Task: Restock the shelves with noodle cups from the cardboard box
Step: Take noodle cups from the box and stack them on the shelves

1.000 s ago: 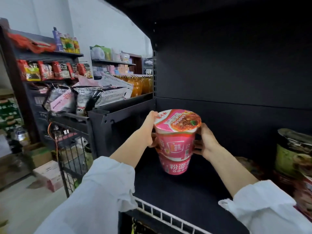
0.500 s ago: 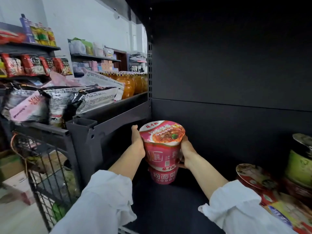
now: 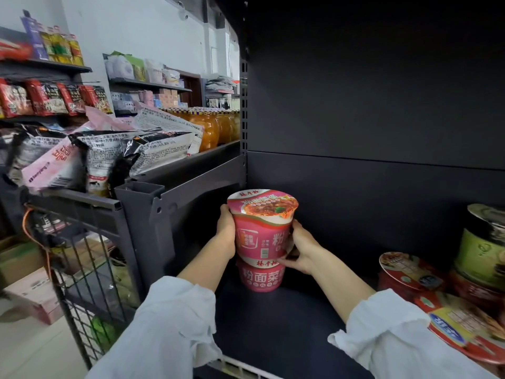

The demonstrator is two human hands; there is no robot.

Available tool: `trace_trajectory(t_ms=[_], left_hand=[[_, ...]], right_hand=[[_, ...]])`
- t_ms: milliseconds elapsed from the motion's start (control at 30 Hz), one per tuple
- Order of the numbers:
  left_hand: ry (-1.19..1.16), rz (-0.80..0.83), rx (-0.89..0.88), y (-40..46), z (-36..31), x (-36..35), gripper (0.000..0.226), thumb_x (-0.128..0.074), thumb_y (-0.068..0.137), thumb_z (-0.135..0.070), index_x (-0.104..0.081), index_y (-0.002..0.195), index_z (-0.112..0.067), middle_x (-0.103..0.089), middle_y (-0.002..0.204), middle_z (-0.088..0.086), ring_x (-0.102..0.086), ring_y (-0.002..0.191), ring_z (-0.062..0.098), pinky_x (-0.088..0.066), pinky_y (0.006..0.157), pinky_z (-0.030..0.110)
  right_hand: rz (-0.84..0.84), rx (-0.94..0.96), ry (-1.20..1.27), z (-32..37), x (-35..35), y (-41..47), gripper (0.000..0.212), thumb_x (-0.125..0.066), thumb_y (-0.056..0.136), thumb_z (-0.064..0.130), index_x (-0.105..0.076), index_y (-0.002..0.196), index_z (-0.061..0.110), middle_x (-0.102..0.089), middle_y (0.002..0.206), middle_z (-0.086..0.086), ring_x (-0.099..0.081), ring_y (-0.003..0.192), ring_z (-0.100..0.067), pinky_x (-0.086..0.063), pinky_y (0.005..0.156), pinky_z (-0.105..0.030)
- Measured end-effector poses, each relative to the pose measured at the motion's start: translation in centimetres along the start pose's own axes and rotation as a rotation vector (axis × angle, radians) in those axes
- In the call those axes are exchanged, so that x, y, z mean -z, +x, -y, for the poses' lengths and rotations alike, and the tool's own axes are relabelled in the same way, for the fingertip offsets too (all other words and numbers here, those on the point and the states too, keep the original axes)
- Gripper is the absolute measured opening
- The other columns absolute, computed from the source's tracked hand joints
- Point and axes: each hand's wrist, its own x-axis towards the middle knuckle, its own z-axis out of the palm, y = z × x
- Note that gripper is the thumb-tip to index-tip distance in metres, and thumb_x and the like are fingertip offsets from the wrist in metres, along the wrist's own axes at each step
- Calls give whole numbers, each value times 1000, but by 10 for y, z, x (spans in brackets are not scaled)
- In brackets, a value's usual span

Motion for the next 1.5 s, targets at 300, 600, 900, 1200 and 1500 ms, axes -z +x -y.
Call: trace_trajectory(t_ms=[300,600,900,1200,1500], left_hand=[[198,-237,-141,-36,25,8,26,-37,97,-23,-58,94,-7,-64,113,18,-60,88,25,-41,75,30],[463,-89,-276,-155,63,-10,17,-46,97,-21,-59,106,-13,-65,112,6,-63,97,21,-50,85,34],[769,35,-504,-342,119,-63,21,-44,93,-5,-63,100,-10,-67,80,-3,-62,59,4,-43,49,4],[817,305,-578,-493,218,-133,13,-48,95,-12,-59,92,-17,-70,84,4,-67,67,15,-54,69,32],[879,735,-525,-642,344,-263,11,-50,94,-19,-62,92,-20,-71,90,3,-66,79,16,-54,72,33]], right_hand=[[53,98,-132,-13,24,-36,29,-41,99,32,-48,121,14,-51,120,-9,-50,120,-30,-47,98,-39],[144,356,-297,-44,78,-121,17,-42,99,20,-59,102,16,-60,90,3,-58,85,-10,-49,82,-30],[41,685,-484,-92,185,-241,25,-43,95,9,-66,98,16,-70,87,-1,-66,86,-15,-52,79,-27],[-258,745,-693,-156,342,-387,19,-47,96,12,-66,98,13,-65,77,5,-65,79,-14,-52,77,-28],[-605,410,-809,-228,540,-526,21,-47,97,19,-68,97,15,-65,73,5,-59,64,-14,-48,55,-14]])
